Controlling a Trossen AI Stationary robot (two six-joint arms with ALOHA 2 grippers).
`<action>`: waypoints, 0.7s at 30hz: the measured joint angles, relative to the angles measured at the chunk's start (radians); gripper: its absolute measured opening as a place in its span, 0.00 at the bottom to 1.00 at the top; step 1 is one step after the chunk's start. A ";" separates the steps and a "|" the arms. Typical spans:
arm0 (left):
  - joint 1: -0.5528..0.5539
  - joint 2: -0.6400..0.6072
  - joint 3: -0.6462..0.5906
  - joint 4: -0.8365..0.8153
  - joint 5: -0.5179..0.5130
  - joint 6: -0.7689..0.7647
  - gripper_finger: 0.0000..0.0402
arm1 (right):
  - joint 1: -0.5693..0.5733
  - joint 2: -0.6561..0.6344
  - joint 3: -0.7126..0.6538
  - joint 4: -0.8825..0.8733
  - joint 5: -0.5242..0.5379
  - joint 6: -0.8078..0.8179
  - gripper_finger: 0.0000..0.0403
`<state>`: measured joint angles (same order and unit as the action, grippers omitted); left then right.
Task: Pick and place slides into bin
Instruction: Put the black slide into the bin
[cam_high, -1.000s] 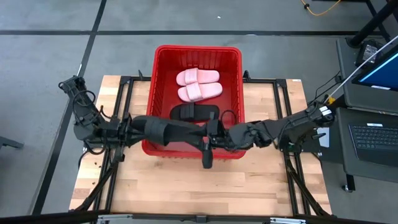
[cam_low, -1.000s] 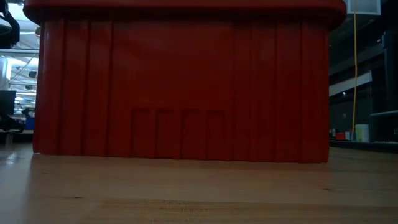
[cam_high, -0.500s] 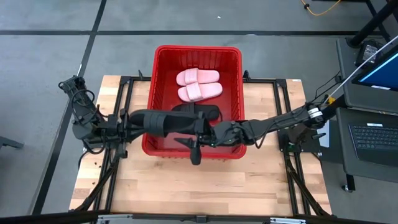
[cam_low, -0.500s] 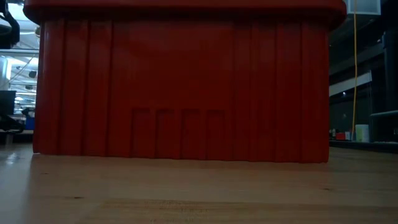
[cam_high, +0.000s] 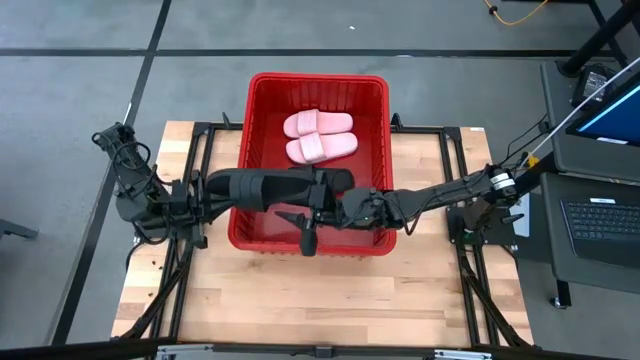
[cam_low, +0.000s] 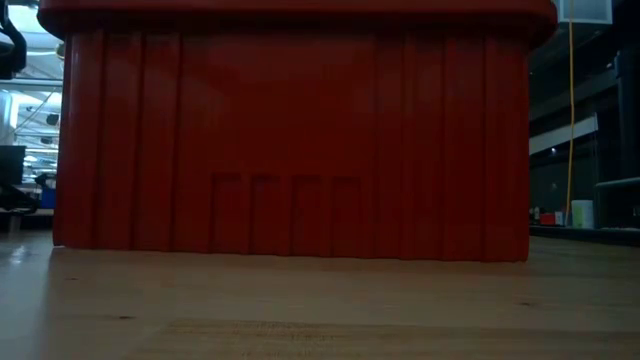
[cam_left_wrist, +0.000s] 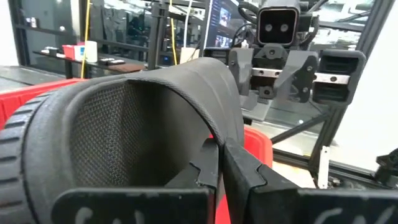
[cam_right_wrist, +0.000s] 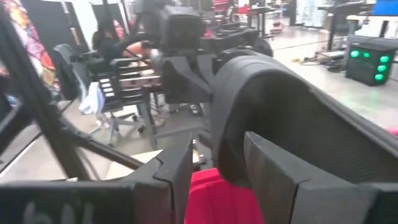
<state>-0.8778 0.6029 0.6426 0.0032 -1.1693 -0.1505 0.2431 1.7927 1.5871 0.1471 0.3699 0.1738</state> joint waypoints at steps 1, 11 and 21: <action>0.011 0.000 0.000 0.000 0.005 0.000 0.01 | -0.004 0.000 0.000 -0.001 0.002 0.000 0.36; 0.146 0.014 0.000 0.030 0.136 0.026 0.01 | -0.021 0.000 0.000 -0.046 0.016 0.003 0.36; 0.238 0.068 0.000 0.095 0.213 0.046 0.01 | -0.021 -0.001 0.000 -0.076 0.059 0.005 0.36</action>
<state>-0.6401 0.6709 0.6426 0.0982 -0.9568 -0.1040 0.2226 1.7916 1.5871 0.0711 0.4288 0.1791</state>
